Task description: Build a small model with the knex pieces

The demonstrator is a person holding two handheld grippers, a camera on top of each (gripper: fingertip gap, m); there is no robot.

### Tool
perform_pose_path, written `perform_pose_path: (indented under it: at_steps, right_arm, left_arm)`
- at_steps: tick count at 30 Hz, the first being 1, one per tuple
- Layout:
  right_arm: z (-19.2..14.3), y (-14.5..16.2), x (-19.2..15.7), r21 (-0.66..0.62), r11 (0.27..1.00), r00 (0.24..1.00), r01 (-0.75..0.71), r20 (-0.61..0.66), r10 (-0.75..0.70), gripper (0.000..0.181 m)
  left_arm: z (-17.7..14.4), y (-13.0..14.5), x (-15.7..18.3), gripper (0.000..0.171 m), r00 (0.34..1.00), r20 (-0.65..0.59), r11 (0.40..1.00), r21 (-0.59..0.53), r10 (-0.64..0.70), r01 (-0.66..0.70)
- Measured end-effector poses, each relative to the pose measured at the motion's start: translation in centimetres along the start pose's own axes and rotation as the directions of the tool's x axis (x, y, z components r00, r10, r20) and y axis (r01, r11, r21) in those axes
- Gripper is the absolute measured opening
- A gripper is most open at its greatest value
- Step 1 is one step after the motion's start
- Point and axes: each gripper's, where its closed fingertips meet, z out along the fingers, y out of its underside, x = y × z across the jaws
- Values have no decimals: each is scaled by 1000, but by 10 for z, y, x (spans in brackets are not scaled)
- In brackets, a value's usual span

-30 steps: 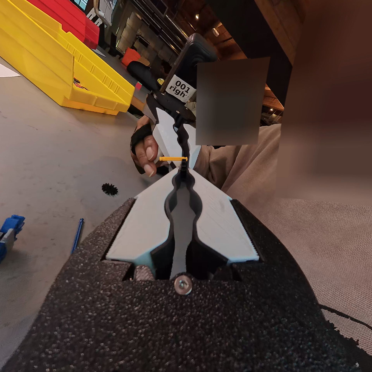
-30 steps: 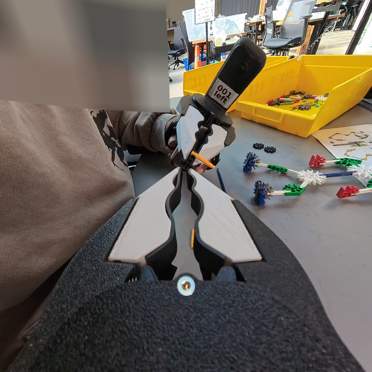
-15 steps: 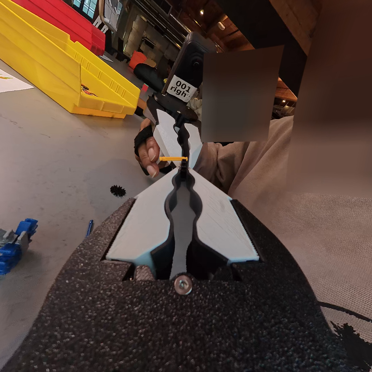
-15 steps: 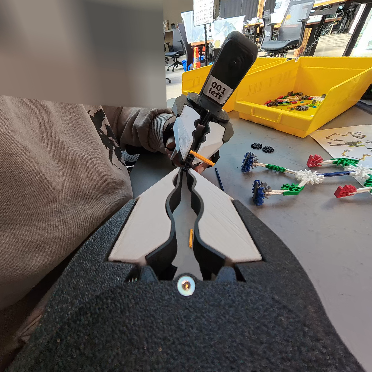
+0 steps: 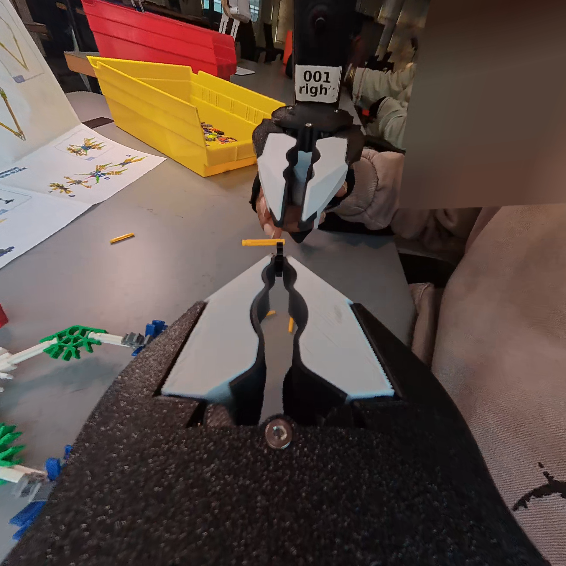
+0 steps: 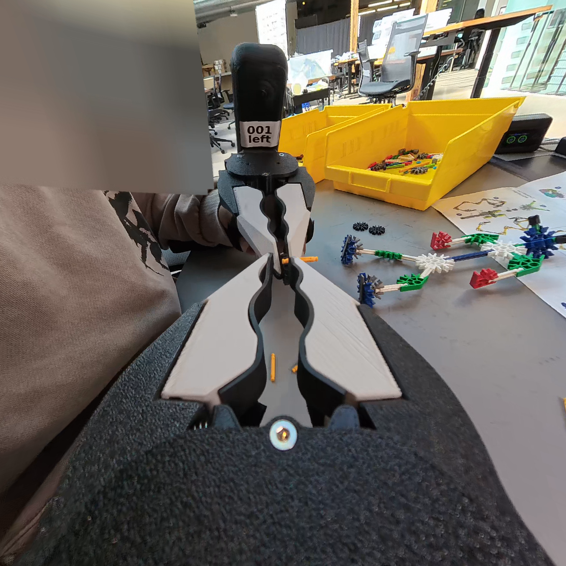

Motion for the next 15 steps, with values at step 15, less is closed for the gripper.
perform_pose_path:
  at_steps: [15]
  right_arm:
    - [9, 22, -2, -128, 979, 987, 156, -27, -161, 4]
  left_arm:
    - [4, 10, 3, 2, 963, 77, 962, -108, 259, -250]
